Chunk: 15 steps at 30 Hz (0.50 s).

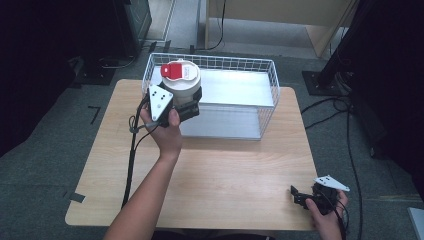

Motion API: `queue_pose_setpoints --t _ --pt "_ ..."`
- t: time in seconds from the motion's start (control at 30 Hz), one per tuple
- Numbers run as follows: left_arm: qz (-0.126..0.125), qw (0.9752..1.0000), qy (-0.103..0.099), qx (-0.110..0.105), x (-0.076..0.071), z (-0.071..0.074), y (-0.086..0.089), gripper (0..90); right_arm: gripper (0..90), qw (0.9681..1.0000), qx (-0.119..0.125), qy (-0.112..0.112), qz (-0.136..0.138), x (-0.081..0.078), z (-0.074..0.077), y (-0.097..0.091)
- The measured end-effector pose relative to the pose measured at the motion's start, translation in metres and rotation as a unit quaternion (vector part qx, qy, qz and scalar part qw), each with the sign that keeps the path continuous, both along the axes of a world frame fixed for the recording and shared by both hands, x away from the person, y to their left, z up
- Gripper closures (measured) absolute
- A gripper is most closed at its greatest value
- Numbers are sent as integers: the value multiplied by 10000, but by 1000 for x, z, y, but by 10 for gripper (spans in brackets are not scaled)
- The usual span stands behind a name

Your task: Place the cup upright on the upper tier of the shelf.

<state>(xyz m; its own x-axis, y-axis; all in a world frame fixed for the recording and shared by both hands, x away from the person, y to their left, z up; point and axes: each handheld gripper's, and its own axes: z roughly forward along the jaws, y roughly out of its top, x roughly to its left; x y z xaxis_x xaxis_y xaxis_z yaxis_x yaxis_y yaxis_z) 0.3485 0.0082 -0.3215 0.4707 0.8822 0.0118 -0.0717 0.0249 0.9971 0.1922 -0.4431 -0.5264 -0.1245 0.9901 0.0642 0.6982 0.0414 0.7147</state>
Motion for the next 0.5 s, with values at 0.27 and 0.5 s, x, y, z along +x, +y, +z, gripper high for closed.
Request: queue_pose_setpoints --t 0.27,0.5 --pt "45 9999 79 -68 22 4 -5 76 0 10000 -2 3 -1 0 0 0" --pt "147 9998 156 1 41 4 -11 76 0 10000 10 2 -11 0 0 0"
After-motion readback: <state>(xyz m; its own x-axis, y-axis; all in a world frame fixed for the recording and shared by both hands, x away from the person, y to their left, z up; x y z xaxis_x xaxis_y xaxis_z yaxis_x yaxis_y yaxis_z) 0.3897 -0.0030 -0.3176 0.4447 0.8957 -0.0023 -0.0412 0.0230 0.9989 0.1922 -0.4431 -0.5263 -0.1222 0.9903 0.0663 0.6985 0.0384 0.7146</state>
